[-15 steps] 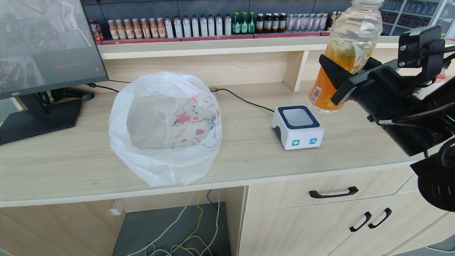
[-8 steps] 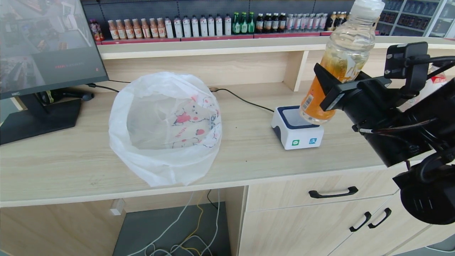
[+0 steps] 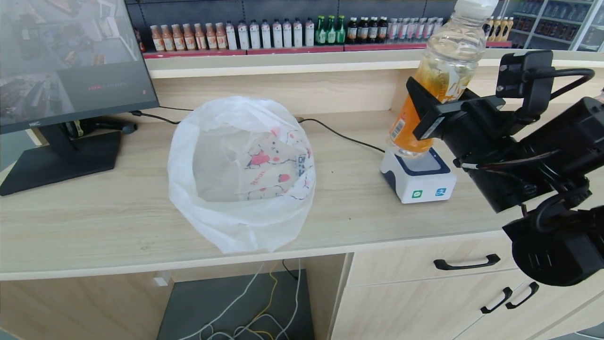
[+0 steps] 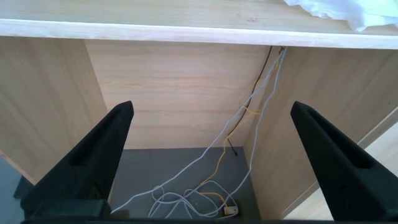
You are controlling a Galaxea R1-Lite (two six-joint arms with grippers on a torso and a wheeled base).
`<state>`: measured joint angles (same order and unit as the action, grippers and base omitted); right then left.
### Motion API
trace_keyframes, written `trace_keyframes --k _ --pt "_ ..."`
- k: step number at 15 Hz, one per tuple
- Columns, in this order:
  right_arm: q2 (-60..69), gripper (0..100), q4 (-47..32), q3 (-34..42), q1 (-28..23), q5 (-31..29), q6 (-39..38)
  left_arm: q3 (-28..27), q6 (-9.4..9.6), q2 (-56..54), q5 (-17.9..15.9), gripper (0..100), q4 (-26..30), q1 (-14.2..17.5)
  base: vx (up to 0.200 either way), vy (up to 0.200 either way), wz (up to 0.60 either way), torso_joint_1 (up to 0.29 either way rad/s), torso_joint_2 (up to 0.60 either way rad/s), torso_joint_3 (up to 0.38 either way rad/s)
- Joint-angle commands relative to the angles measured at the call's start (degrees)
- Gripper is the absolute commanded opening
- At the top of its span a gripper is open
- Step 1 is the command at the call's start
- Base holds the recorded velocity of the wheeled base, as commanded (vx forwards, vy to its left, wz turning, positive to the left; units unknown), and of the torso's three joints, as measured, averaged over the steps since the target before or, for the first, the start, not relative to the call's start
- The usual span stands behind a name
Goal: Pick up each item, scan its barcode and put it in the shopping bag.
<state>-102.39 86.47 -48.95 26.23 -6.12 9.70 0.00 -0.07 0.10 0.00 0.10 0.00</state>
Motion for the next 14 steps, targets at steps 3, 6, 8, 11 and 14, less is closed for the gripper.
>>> trace_keyframes --k 3,6,8,11,14 --pt "-0.18 0 0.1 -0.45 0.4 0.14 -0.21 0.0 -0.01 -0.01 0.0 100 -0.01 0.0 0.0 0.2 0.0 0.002 0.0 0.007" --pt "0.52 0 0.1 -0.19 0.4 0.14 -0.21 0.0 -0.01 -0.01 0.0 100 -0.01 0.0 0.0 0.2 0.0 0.004 0.0 0.001" --pt "0.79 0 0.1 -0.1 0.57 0.23 -0.21 0.0 -0.01 -0.01 0.0 100 -0.01 0.0 0.0 0.2 0.0 0.0 0.0 -0.002" --pt "0.79 0 0.19 -0.27 0.66 0.23 -0.3 0.0 -0.01 -0.01 0.0 100 -0.01 0.0 0.0 0.2 0.0 0.002 0.0 0.004" --pt "0.88 0 0.19 -0.45 3.03 0.14 -0.3 0.0 -0.01 -0.01 0.0 100 -0.01 0.0 0.0 0.067 0.0 0.001 0.0 0.001"
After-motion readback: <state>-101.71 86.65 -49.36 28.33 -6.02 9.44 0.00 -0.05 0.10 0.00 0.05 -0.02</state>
